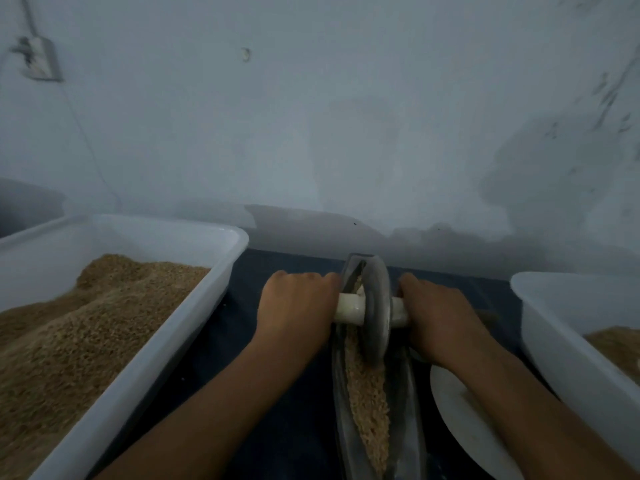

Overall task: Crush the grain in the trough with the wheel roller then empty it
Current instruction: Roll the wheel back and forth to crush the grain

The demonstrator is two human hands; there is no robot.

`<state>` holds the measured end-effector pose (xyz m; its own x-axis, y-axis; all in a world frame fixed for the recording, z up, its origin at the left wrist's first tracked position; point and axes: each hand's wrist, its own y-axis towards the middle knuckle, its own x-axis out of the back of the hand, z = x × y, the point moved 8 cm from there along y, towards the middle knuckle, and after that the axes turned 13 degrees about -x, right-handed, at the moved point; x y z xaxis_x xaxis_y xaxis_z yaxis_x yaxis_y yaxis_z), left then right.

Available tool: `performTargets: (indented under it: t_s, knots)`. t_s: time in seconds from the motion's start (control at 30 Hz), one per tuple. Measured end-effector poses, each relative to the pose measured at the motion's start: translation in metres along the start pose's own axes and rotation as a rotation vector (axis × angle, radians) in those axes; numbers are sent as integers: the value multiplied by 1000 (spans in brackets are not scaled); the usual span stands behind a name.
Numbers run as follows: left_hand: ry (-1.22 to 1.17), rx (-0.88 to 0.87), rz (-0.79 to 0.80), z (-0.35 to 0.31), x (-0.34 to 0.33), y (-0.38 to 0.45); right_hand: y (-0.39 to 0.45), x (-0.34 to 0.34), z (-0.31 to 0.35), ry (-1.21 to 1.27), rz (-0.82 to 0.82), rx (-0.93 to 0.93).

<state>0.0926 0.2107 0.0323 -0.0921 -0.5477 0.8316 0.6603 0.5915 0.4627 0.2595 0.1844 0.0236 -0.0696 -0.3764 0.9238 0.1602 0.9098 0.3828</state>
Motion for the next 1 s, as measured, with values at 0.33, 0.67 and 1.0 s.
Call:
performTargets:
  t_s: [0.33, 0.67, 1.0]
  knots:
    - [-7, 4, -32, 2, 1, 4, -1, 23, -7, 332, 1, 98]
    - [-113, 62, 44, 10, -8, 1, 0, 17, -9, -36, 73, -1]
    - [-148, 83, 377, -1, 1, -7, -21, 31, -20, -55, 525, -36]
